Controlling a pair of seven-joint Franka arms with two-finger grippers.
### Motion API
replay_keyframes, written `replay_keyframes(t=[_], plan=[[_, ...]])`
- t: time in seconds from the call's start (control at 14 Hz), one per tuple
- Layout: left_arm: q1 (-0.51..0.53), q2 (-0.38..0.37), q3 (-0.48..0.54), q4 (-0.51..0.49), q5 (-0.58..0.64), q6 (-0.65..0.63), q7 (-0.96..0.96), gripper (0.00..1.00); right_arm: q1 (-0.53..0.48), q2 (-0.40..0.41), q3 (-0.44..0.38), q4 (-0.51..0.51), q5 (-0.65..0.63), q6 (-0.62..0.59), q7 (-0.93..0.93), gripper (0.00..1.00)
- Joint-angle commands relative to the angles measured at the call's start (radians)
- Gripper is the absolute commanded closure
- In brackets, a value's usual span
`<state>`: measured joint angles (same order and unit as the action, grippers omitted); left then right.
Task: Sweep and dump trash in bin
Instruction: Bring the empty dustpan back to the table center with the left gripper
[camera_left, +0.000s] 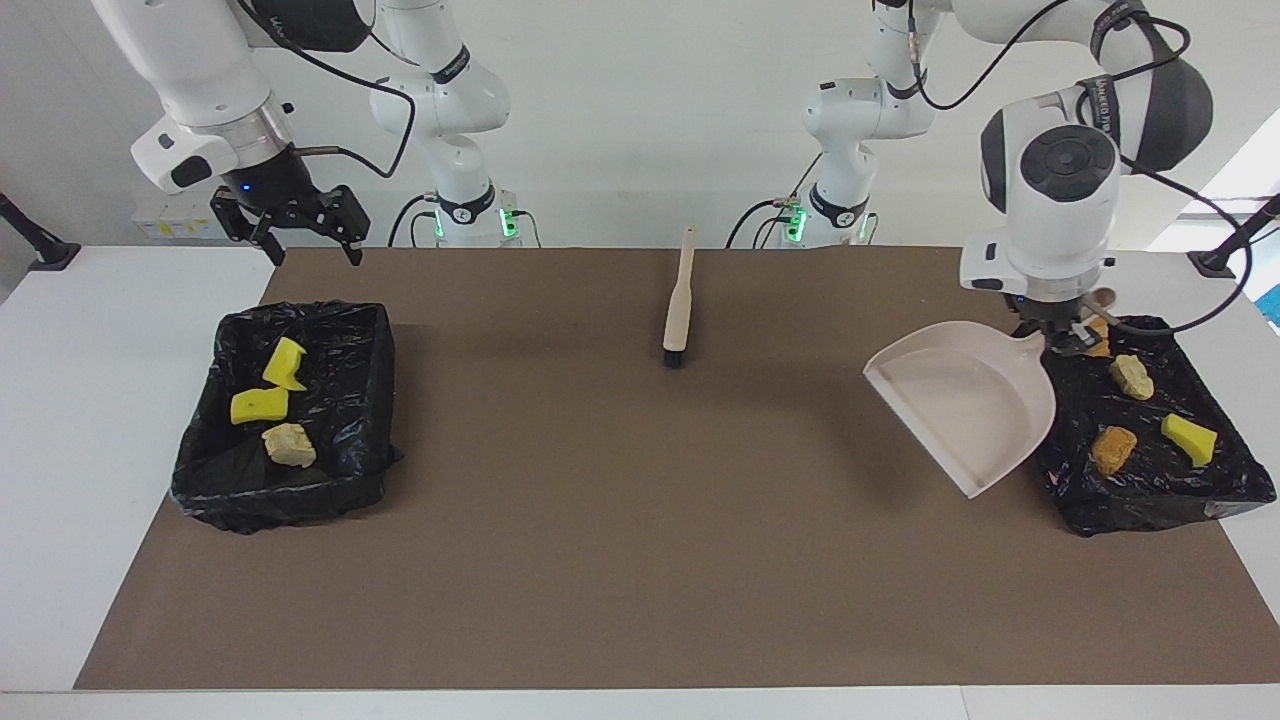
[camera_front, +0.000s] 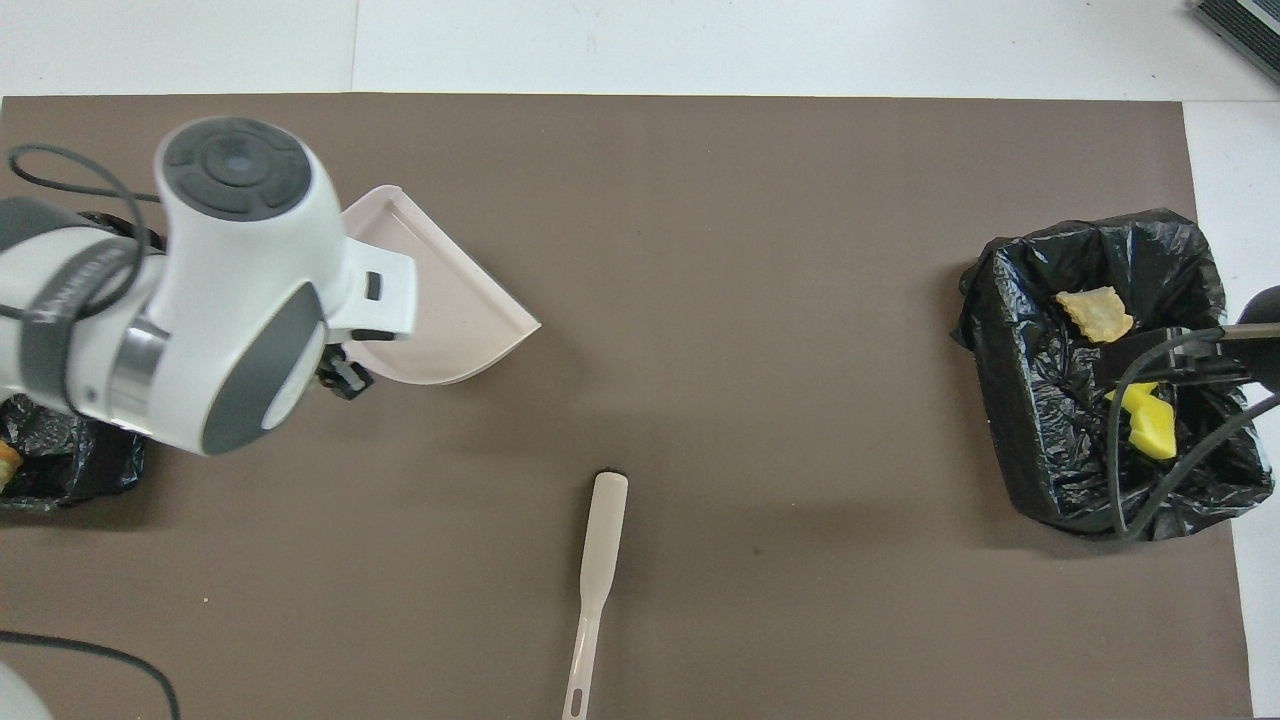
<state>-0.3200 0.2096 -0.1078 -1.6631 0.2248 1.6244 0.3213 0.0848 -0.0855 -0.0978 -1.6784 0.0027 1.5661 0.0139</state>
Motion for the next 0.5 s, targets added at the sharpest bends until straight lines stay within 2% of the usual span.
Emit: replay_keyframes(t=[0.0, 0.21, 0.43], plan=[[-0.077, 0.071, 0.022, 0.055, -0.094, 0.041, -0.225, 1.00, -0.017, 0.001, -0.002, 0.006, 0.025, 0.025, 0.011, 0.00], [-0.171, 0.149, 0.023, 0.124, -0.150, 0.074, -0.458, 1.00, -0.019, 0.001, -0.002, 0.006, 0.023, 0.023, 0.012, 0.00], [-0.224, 0.186, 0.022, 0.167, -0.182, 0.100, -0.660, 1.00, -0.016, 0.001, -0.002, 0.006, 0.023, 0.023, 0.012, 0.00]])
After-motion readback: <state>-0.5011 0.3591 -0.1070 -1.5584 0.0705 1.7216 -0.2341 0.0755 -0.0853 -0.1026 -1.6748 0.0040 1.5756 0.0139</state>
